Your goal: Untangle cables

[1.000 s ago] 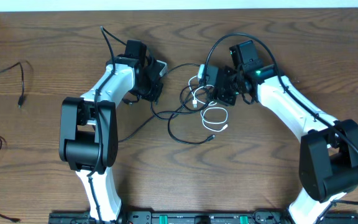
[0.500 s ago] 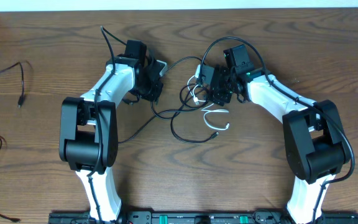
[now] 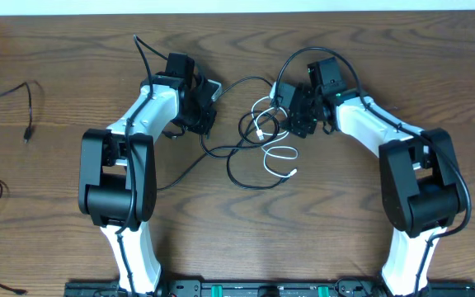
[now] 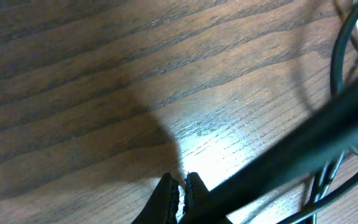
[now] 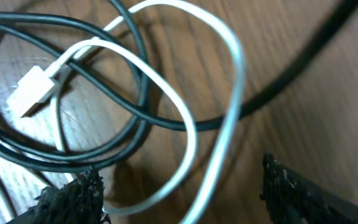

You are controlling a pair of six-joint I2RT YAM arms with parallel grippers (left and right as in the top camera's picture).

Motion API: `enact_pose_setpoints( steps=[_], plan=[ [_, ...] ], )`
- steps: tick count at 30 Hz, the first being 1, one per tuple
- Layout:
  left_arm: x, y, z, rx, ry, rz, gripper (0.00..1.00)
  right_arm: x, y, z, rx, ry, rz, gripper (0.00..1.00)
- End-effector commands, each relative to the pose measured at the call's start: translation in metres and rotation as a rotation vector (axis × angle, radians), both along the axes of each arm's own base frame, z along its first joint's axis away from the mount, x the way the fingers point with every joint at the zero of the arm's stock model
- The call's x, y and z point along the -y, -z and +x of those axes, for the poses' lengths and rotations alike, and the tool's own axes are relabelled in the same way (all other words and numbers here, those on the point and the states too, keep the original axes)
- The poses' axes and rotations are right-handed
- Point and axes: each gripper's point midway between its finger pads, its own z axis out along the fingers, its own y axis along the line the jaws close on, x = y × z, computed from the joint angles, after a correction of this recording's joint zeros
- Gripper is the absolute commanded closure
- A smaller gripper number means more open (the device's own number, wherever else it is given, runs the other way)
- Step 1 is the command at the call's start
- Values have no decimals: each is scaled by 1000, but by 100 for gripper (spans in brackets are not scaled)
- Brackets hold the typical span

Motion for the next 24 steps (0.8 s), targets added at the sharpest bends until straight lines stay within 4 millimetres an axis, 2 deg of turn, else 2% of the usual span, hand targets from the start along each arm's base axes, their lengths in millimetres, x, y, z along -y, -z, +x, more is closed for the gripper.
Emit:
enact_pose_setpoints(
  steps=[1,3,4,5,8,11,14,16,18,21,24],
  plan=[
    [3,-1,-1,-2,-1,-13,92,-17,5,-14,-43,-47,33,23],
    [3,-1,-1,-2,-1,-13,92,-19,5,-17,-48,-53,31,27],
    [3,-1,-1,-2,-1,-13,92,-19,5,-16,-47,-53,31,33],
    [3,-1,-1,-2,-1,-13,92,-19,5,-16,-47,-52,31,43],
    [3,-1,-1,-2,-1,-13,93,-18,6,-16,-51,-39,30,92],
    [3,-1,-1,-2,-1,-13,93,-15,5,-14,-72,7,44,99],
    [3,-1,-1,-2,-1,-13,93,-11,0,-9,-83,60,72,99],
    [3,-1,-1,-2,-1,-13,92,-12,-13,-8,-84,63,124,99],
    [3,-1,-1,-2,-1,-13,93,-14,-33,-8,-76,46,194,99],
    [2,-1,-1,-3,-1,-13,92,-11,-78,-5,-47,51,317,99],
    [2,-1,-1,-3,0,-13,93,0,-125,-2,8,72,399,99]
  ],
)
